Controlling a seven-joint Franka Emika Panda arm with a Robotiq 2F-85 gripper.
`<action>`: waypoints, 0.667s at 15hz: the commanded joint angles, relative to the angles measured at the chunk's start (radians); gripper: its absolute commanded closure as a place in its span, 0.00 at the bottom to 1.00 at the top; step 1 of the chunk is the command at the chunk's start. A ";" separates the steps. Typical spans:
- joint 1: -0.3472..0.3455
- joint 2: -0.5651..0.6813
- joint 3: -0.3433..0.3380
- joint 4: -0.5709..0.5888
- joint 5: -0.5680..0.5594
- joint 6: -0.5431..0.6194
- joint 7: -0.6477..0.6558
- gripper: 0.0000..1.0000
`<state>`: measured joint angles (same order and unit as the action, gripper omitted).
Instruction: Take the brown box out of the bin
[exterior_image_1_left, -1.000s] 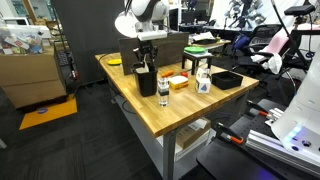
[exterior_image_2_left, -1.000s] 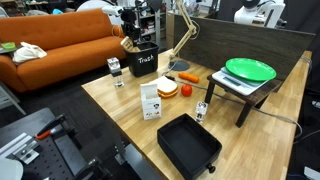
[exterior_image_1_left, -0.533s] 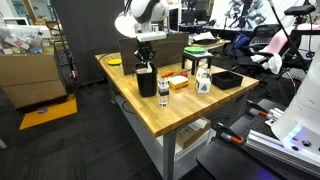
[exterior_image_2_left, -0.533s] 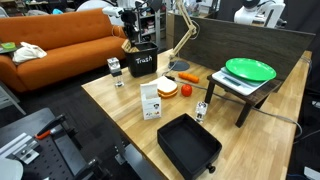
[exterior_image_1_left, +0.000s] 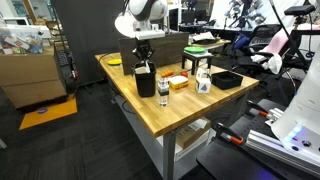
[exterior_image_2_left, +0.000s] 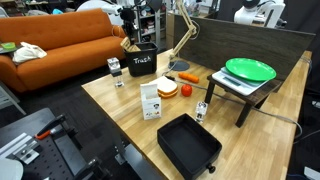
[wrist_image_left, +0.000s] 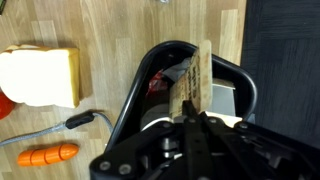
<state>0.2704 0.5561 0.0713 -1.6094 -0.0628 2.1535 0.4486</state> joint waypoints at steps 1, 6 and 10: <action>0.018 -0.034 -0.013 -0.014 -0.005 0.010 0.017 1.00; 0.024 -0.120 -0.017 -0.082 -0.016 0.047 0.059 1.00; 0.031 -0.204 -0.023 -0.165 -0.045 0.079 0.127 1.00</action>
<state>0.2840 0.4263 0.0683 -1.6799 -0.0768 2.1738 0.5183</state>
